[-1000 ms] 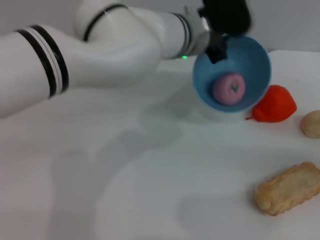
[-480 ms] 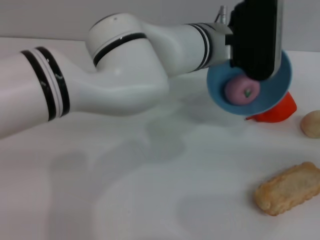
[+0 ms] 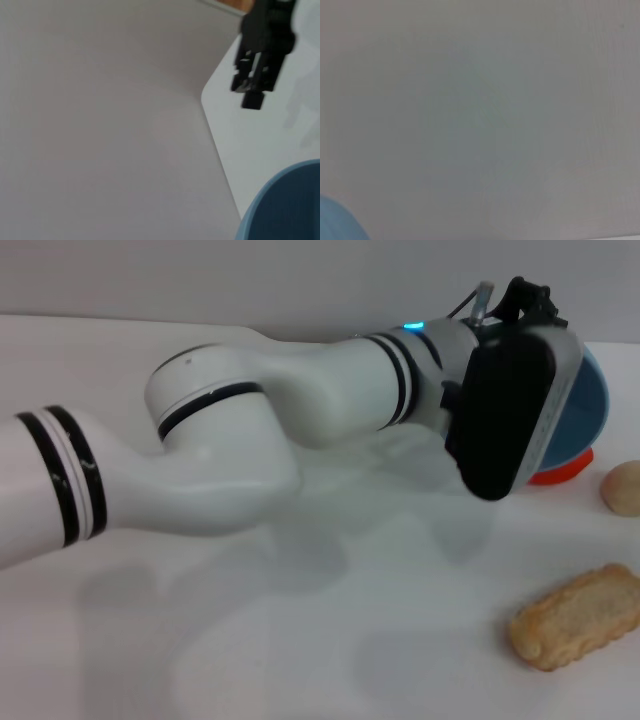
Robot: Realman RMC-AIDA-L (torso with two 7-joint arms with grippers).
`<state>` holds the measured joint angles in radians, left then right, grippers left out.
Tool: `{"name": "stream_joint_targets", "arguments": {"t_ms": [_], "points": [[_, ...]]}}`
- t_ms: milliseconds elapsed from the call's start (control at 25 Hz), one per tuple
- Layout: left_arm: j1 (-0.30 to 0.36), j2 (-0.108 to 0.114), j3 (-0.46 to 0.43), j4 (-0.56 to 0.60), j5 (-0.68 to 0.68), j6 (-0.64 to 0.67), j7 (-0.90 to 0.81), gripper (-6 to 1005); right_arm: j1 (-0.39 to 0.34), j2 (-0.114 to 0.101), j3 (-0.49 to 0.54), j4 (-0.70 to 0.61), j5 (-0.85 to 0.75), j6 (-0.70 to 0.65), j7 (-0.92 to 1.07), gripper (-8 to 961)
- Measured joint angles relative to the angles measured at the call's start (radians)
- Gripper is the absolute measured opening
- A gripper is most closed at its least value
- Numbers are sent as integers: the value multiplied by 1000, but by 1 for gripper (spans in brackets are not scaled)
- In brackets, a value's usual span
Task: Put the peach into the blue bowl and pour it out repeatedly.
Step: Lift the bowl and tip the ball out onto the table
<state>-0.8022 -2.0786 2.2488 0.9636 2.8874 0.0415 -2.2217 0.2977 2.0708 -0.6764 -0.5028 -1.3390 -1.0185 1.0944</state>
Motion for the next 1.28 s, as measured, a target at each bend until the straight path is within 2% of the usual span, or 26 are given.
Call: {"name": "stream_joint_targets", "arguments": {"t_ms": [80,280,560,600,760,1040,1160,1280], "points": [[18,0,6,-1,0,-30,51,-1,2,0,0,1,0,1,0,567],[35,0,9,-1,-1,-57,59,-1,5,1,0,2,0,1,-1,567],[55,2,-26,-61,-129,-196,-66,-2,14,1,1,28,0,3,-5,567],[68,3,18,-100,-115,-272,-22,-2,15,0,4,30,0,3,-8,567],[118,0,57,-111,-118,-362,173,-2,20,-1,14,32,0,4,-10,567],[129,0,76,-108,-124,-404,357,-2,23,-2,14,34,0,4,-10,566],[131,0,86,-101,-151,-410,364,-2,23,-2,14,38,0,4,-10,566],[130,0,82,-97,-275,-423,344,-2,24,0,14,45,0,0,-9,566]]}}
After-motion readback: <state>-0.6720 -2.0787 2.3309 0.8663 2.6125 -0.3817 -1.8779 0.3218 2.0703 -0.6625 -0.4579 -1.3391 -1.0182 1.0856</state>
